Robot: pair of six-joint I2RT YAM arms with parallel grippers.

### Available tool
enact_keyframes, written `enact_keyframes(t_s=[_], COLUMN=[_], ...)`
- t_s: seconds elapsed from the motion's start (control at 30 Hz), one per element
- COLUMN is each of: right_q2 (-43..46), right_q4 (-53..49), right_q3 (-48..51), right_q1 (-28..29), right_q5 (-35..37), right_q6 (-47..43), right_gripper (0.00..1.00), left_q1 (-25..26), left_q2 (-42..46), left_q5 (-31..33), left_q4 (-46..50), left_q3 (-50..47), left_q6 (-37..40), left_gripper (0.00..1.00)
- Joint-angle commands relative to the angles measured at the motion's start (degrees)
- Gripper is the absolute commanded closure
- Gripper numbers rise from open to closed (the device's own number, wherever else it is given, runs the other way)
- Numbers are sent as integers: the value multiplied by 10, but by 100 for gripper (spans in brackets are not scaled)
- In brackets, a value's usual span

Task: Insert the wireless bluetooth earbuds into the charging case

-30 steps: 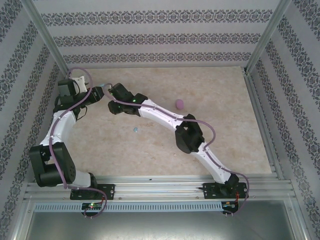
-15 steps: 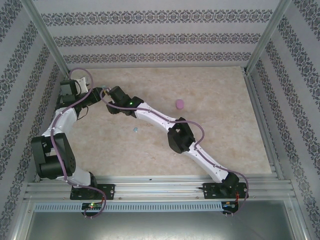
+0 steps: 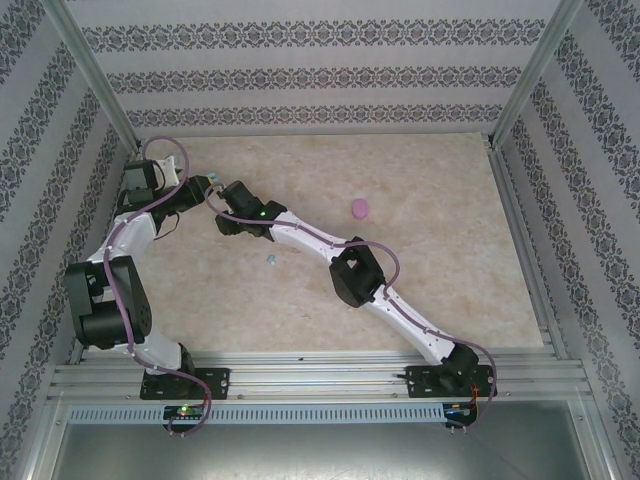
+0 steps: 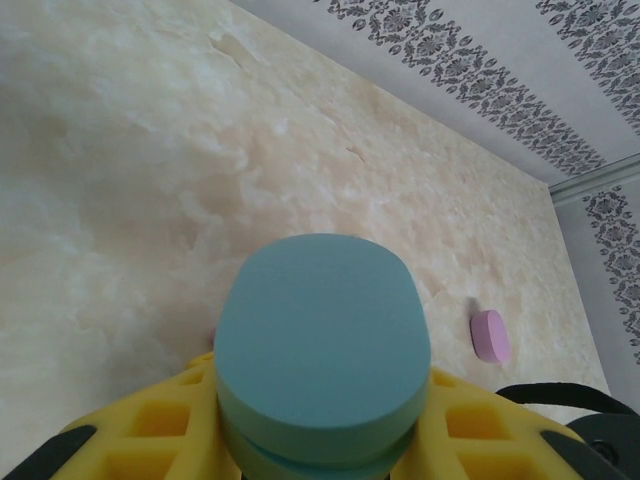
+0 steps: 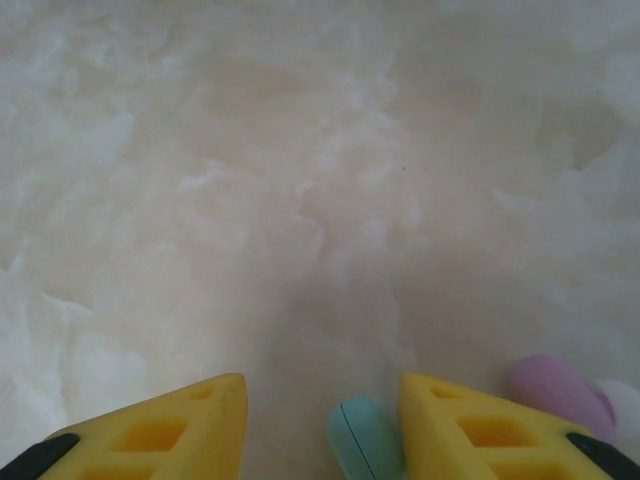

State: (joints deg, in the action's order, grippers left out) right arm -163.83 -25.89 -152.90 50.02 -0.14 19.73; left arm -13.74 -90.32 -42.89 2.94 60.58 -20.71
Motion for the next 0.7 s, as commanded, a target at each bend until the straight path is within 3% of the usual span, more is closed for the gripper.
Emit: enact_keyframes(t_s=[0.0, 0.13, 0.3, 0.67], right_q2=[-11, -10, 0, 91], right_q4=[9, 3, -23, -35], right_q3=[-19, -19, -10, 130], right_q1=[5, 6, 6, 5], right_q5=[-2, 4, 11, 9], right_q6=[12, 7, -2, -9], right_gripper=[56, 60, 73, 83], left_q1=[-3, -3, -3, -3], left_q2=[-7, -5, 2, 23], left_q5=[-17, -24, -27, -35], left_q4=[-30, -29, -26, -24], left_q3=[12, 11, 10, -7], left_q6=[-8, -8, -4, -2], left_gripper=[83, 83, 83, 83])
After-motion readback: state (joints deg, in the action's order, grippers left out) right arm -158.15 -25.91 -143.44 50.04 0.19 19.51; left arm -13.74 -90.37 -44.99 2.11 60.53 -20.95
